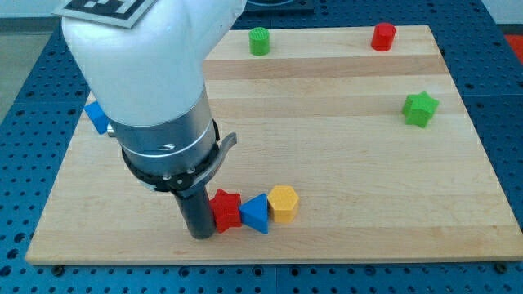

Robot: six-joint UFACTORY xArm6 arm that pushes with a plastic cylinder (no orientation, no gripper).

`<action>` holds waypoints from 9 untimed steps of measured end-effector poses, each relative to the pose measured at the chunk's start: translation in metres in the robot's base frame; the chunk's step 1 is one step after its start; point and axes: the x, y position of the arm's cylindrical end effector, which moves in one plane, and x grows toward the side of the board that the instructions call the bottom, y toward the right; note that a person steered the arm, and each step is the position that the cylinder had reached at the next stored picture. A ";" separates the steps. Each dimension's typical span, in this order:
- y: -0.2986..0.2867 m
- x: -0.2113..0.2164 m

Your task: Move the blue cube top to the blue triangle

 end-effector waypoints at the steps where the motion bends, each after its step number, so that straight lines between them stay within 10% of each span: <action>1: -0.045 0.009; 3: -0.210 -0.044; 9: -0.216 -0.204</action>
